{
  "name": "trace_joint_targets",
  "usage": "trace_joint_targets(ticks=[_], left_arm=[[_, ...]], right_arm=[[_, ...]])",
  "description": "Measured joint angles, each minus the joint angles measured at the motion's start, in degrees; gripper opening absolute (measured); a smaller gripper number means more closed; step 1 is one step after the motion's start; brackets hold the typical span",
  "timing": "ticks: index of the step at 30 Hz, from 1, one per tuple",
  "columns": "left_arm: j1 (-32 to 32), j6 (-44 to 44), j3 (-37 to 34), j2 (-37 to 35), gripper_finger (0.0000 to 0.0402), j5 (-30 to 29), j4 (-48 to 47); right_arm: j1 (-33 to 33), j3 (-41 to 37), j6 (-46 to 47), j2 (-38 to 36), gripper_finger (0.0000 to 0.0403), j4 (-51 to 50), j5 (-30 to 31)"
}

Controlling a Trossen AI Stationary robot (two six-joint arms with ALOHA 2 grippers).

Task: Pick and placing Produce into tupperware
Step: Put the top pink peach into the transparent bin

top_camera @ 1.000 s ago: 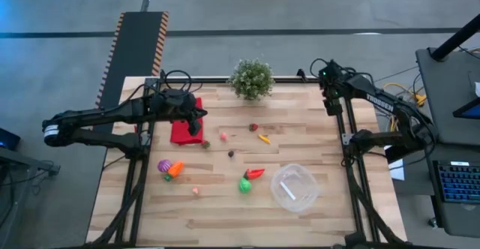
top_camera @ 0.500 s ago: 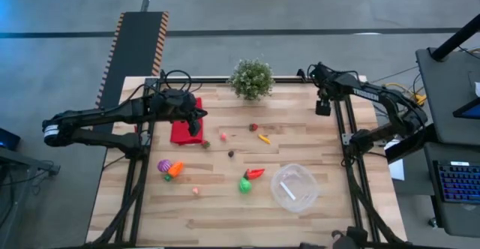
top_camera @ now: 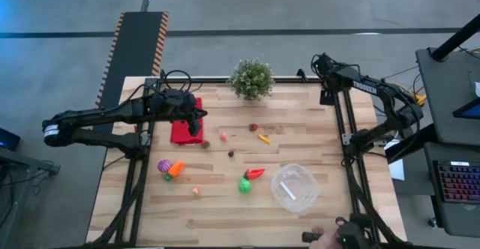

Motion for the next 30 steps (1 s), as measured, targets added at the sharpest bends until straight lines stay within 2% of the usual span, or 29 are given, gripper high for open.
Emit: trace_joint_targets(ticks=[4,6,8,13,21,30], left_arm=[[0.00,-0.03,0.00,0.00,0.0000,0.00,0.02],[0.00,-0.04,0.00,0.00,0.0000,0.00,0.01],[0.00,-0.09,0.00,0.00,0.0000,0.00,0.02],[0.00,-2.93,0.00,-0.07,0.0000,0.02,0.00],[0.02,-3.13,0.00,-0.11,0.0000,0.00,0.00],[0.31,-4.93,2.03,-0.15,0.0000,-2.38,0.00]], right_arm=[[-0.85,6.90,-12.16,6.73,0.0221,0.43,-4.71],[0.07,11.27,-13.98,9.77,0.0221,0.41,-5.55],[1.11,15.40,-12.19,12.20,0.0221,-2.38,-5.27],[1.63,22.99,-0.16,16.55,0.0221,-14.79,-1.79],[1.24,31.10,0.23,21.37,0.0221,-14.89,-0.18],[-0.82,39.14,-19.63,24.54,0.0221,-14.88,1.04]])
